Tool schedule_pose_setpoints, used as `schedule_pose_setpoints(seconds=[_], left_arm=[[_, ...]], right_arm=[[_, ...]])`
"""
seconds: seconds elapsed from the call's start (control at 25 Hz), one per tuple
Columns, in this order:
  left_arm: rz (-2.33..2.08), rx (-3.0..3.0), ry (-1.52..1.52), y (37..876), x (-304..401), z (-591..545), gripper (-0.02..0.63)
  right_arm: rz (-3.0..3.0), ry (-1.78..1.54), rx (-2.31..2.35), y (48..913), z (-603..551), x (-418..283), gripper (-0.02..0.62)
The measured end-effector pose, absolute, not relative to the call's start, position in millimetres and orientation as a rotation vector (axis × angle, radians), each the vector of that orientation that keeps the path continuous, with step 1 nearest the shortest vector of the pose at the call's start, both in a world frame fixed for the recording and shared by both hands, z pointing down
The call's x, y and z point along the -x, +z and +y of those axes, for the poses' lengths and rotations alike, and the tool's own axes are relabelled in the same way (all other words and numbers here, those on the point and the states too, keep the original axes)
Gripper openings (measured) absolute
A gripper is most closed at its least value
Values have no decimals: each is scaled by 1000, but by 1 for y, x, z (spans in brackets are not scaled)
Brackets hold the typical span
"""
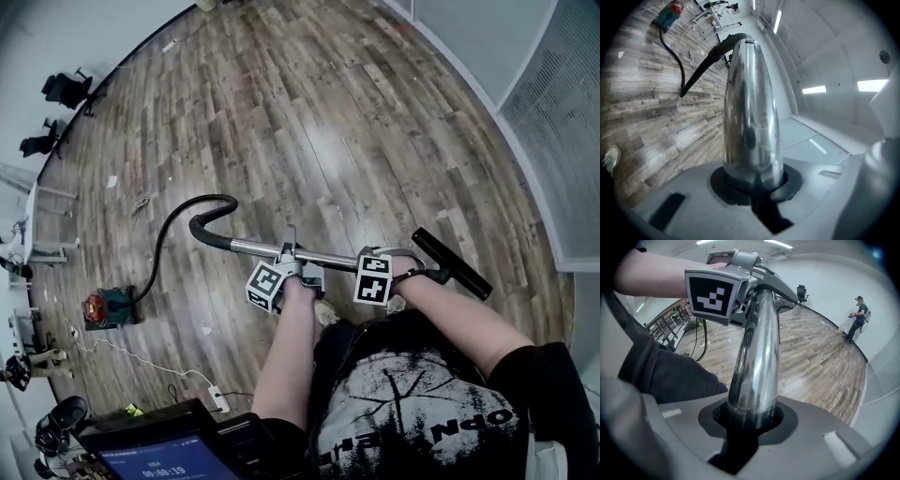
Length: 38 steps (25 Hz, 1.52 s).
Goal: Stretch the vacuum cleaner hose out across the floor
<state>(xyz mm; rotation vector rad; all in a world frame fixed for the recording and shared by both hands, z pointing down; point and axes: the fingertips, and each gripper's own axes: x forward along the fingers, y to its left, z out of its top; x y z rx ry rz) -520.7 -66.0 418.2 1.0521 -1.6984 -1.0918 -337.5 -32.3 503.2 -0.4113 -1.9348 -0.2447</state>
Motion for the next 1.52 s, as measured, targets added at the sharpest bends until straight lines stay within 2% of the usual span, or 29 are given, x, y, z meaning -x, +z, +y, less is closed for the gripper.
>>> schedule_pose_setpoints(seconds=[0.4, 0.8, 1.24, 1.52], left_arm=[[-1674, -1008, -1132, 425, 473, -75, 41], [-1618, -1025, -1172, 429, 456, -42, 40], [-1569, -1069, -1121, 430, 424, -12, 40], [-1585, -1043, -1113, 432, 381, -12, 40]], right_arm=[[-1912, -316, 387, 501, -52, 288, 115], [-1875, -414, 296, 504, -25, 271, 115], [-1876, -329, 246, 504, 24, 241, 114], [-1871, -317, 286, 505, 22, 197, 114]])
